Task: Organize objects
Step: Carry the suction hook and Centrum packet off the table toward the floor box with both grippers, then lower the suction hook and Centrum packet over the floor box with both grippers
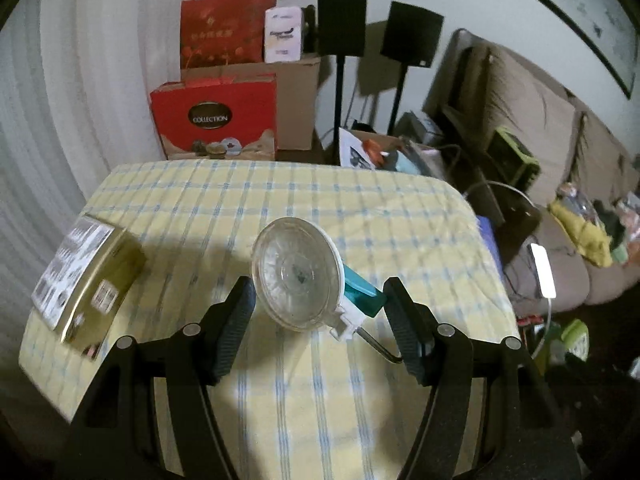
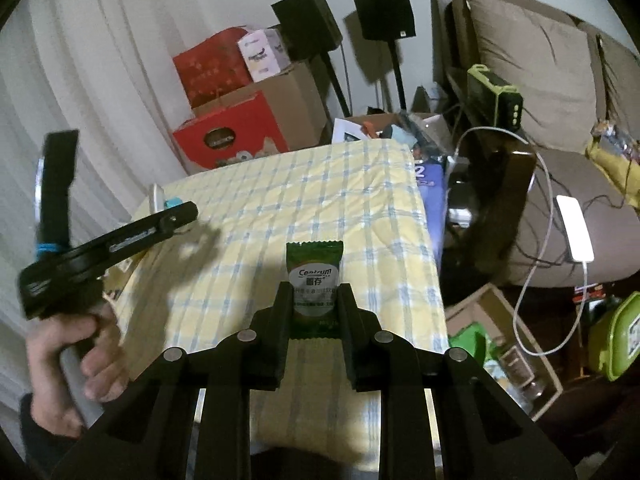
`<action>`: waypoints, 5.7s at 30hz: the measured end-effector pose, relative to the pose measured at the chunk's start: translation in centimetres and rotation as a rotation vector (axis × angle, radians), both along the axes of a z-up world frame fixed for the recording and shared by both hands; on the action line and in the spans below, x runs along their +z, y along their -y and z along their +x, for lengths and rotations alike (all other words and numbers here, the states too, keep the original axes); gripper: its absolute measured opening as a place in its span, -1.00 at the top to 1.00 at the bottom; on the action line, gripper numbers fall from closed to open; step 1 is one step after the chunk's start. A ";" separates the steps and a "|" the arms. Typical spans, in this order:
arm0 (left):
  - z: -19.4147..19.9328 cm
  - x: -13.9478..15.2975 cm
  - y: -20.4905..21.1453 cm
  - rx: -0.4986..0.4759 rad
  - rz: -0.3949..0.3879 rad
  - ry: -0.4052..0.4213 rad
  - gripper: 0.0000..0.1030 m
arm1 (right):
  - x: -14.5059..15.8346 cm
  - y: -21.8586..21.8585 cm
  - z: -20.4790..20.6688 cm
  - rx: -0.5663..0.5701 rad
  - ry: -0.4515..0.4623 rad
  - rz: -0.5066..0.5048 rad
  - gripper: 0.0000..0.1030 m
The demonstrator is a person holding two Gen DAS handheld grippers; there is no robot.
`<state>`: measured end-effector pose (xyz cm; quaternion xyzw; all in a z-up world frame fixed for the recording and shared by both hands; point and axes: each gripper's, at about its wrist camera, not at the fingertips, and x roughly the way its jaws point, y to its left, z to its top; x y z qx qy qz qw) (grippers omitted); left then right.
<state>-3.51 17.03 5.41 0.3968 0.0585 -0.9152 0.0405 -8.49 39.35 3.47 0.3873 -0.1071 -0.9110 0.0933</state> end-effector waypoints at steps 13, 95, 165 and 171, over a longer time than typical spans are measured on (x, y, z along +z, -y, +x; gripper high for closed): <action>7.5 -1.0 -3.7 -0.080 0.016 0.060 -0.22 | 0.8 -0.4 7.5 -0.026 -0.048 0.153 0.58; 3.4 -7.8 -26.8 -0.443 -0.067 0.130 -0.23 | -11.6 -19.9 7.8 -0.397 0.194 0.078 0.58; 2.3 -21.8 -36.5 -0.491 -0.147 0.299 -0.22 | -17.7 -26.4 8.9 -0.550 0.420 0.044 0.58; 0.5 -23.7 -36.3 -0.448 -0.125 0.365 -0.22 | -18.6 -26.5 8.6 -0.552 0.426 0.040 0.58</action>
